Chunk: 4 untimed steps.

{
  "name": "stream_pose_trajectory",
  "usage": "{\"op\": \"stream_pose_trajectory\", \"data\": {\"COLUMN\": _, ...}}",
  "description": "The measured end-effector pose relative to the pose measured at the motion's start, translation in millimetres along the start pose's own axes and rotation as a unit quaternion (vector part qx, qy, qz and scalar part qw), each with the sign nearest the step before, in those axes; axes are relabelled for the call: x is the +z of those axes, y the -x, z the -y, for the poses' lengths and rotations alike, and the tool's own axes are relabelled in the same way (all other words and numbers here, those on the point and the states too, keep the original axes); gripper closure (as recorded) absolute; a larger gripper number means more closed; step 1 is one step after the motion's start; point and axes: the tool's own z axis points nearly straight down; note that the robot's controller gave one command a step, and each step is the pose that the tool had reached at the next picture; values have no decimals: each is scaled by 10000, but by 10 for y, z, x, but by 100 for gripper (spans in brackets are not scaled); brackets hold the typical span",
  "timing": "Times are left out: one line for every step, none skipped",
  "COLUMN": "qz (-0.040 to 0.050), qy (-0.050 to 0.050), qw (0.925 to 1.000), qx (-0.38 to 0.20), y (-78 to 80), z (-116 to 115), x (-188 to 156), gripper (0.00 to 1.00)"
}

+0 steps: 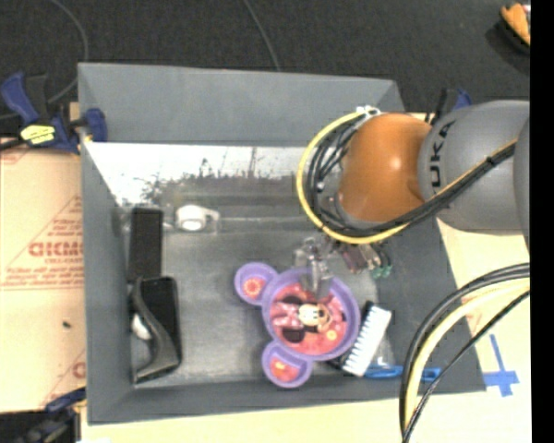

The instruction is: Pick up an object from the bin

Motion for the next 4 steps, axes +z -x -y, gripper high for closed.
{"op": "stream_pose_trajectory", "data": {"qz": 23, "qy": -8, "qw": 10000, "qx": 1, "y": 14, "z": 8, "x": -178, "gripper": 100}}
{"op": "stream_pose_trajectory", "data": {"qz": 31, "qy": -16, "qw": 10000, "qx": 2, "y": 15, "z": 12, "x": -364, "gripper": 100}}
{"op": "stream_pose_trajectory", "data": {"qz": 51, "qy": -23, "qw": 10000, "qx": 6, "y": 26, "z": 18, "x": -442, "gripper": 100}}
{"op": "stream_pose_trajectory", "data": {"qz": 30, "qy": -15, "qw": 10000, "qx": 7, "y": 16, "z": 15, "x": -514, "gripper": 100}}
